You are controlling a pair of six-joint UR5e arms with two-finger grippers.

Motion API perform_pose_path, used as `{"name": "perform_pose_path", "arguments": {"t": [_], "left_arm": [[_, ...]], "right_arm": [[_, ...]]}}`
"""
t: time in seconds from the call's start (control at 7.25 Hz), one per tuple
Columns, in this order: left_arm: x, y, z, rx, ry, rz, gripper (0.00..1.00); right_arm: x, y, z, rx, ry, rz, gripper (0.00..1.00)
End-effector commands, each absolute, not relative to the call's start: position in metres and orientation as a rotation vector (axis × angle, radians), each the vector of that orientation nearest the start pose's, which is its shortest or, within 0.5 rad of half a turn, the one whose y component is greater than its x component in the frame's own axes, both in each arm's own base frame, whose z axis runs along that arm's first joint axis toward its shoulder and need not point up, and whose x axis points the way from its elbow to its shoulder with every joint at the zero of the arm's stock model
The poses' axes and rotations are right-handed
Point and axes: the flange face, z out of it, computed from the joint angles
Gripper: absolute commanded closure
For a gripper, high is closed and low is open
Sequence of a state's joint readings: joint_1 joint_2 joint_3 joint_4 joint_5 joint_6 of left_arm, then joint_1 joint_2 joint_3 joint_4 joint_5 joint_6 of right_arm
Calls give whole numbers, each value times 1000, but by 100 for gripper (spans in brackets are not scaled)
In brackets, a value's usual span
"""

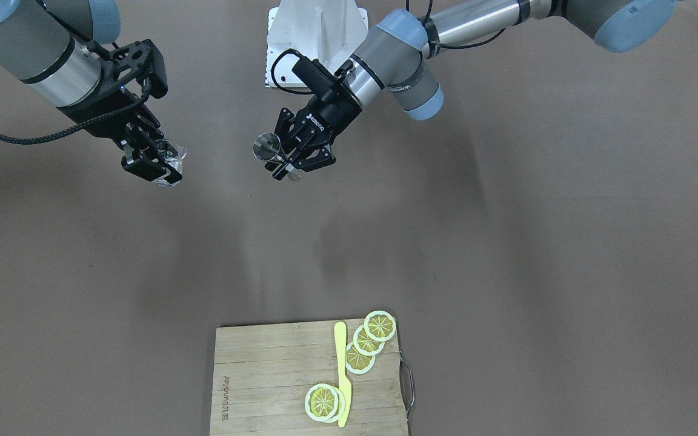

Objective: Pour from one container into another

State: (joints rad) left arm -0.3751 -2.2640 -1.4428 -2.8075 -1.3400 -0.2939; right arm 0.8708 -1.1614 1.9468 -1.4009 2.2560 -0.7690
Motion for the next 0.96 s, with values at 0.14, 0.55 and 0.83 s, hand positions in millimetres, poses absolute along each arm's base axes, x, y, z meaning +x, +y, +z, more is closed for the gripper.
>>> {"name": "perform_pose_path", "arguments": {"t": [0.14, 0.55, 0.83], "left_arm": [[570, -393, 160, 1448, 1104, 437, 100], [569, -392, 155, 1454, 1111, 433, 100], [566, -392, 153, 1464, 1117, 424, 100]], "right_arm": [[-325, -475, 229, 1029, -687, -1584, 100], [-336, -471, 213, 999, -735, -1505, 100], [-337, -472, 200, 974, -773, -1428, 100]]}}
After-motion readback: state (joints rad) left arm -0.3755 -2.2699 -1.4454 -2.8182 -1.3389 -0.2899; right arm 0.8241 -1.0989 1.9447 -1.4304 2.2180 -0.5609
